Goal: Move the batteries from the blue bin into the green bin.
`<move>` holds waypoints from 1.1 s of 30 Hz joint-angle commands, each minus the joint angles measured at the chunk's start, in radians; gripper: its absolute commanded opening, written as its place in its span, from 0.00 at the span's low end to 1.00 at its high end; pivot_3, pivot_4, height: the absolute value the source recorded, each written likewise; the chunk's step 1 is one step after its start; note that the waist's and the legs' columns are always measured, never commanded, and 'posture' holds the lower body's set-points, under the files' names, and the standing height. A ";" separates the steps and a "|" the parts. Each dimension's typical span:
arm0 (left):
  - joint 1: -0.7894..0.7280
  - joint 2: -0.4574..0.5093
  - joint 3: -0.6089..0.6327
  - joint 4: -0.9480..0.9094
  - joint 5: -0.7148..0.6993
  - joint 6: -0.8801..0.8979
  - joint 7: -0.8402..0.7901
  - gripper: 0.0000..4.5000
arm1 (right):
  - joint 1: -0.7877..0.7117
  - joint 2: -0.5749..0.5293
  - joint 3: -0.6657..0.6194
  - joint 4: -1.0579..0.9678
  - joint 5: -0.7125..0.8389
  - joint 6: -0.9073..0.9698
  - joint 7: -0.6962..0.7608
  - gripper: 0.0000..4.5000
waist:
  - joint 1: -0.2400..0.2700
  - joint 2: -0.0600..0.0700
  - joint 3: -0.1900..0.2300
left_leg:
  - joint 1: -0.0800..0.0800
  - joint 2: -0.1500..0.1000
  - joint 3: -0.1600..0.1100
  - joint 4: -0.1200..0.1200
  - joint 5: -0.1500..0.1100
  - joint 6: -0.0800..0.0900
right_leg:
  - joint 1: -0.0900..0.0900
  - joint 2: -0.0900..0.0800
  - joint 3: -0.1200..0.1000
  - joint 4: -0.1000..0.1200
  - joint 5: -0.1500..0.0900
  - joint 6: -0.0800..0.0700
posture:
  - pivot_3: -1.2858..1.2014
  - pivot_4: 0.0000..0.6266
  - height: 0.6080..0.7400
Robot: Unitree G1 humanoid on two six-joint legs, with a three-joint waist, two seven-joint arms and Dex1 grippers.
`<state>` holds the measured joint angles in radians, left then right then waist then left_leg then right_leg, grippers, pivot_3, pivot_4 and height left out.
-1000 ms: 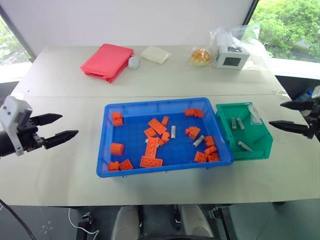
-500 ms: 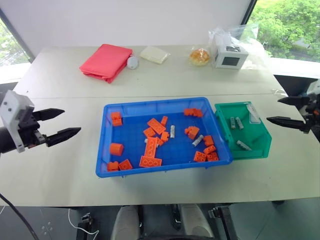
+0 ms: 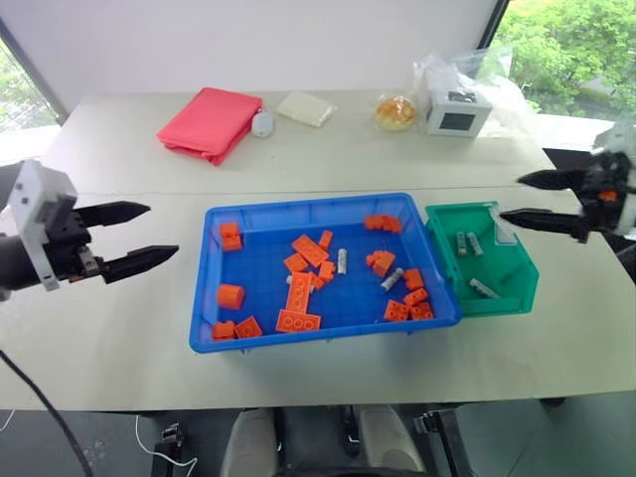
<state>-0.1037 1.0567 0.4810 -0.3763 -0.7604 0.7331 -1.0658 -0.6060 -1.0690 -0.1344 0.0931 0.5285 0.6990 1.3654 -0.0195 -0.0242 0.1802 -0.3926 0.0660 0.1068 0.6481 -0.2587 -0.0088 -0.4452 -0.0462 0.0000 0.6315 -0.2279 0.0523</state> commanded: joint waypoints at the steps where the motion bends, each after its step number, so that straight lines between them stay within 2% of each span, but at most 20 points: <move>1: -0.047 -0.004 -0.063 -0.072 -0.040 0.003 -0.004 1.00 | -0.093 0.061 0.060 -0.169 0.128 0.249 -0.069 0.96 | 0.001 0.000 0.000 | -0.001 0.000 0.000 0.000 0.000 0.000 | 0.000 0.000 0.000 0.000 0.000 0.000 | 0.52 0.24 0.97; 6: -0.051 0.036 -0.131 -0.119 -0.030 -0.025 -0.084 1.00 | -0.279 0.268 0.192 -0.201 0.194 0.680 -0.285 0.96 | -0.002 -0.001 0.000 | 0.000 0.000 -0.001 0.002 0.000 0.000 | 0.000 0.000 0.000 0.001 0.001 -0.001 | 0.52 0.24 0.97; 11: -0.016 0.080 -0.162 -0.120 0.027 -0.082 -0.158 1.00 | -0.354 0.444 0.236 -0.133 0.225 0.905 -0.417 0.96 | 0.004 -0.001 0.000 | -0.004 0.000 0.000 0.001 0.000 0.000 | -0.003 0.000 0.000 0.000 0.001 -0.002 | 0.52 0.24 0.97; 15: 0.005 0.089 -0.168 -0.123 0.049 -0.106 -0.179 1.00 | -0.345 0.515 0.280 -0.099 0.296 0.915 -0.496 0.96 | 0.006 -0.001 -0.001 | -0.019 -0.001 -0.001 0.006 0.001 0.000 | -0.017 0.000 -0.001 0.002 0.002 -0.001 | 0.52 0.24 0.97; 19: -0.009 0.079 -0.168 -0.130 0.038 -0.093 -0.157 1.00 | -0.327 0.578 0.297 -0.037 0.322 0.915 -0.583 0.96 | 0.004 -0.002 -0.001 | -0.019 -0.001 -0.001 0.006 0.001 0.000 | -0.016 0.000 -0.001 0.002 0.003 0.002 | 0.52 0.24 0.97; 30: -0.058 0.067 -0.195 -0.122 0.032 -0.085 -0.124 1.00 | -0.238 0.617 0.306 0.048 0.423 0.915 -0.745 0.96 | 0.000 -0.002 -0.001 | -0.019 -0.001 -0.002 0.009 0.001 0.000 | -0.015 0.001 -0.001 0.004 0.004 0.003 | 0.52 0.24 0.97; 33: -0.063 0.064 -0.206 -0.123 0.041 -0.090 -0.119 1.00 | -0.215 0.671 0.292 0.062 0.445 0.915 -0.804 0.96 | -0.001 -0.002 -0.001 | -0.018 -0.001 -0.003 0.009 0.001 0.000 | -0.015 0.002 -0.001 0.005 0.004 0.003 | 0.52 0.24 0.97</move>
<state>-0.1540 1.1218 0.2777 -0.4894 -0.7206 0.6498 -1.1891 -0.8189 -0.4260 0.1818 0.1542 0.9370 1.6081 0.5944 -0.0207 -0.0262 0.1789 -0.4109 0.0656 0.1039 0.6572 -0.2579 -0.0087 -0.4604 -0.0442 -0.0014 0.6368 -0.2243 0.0553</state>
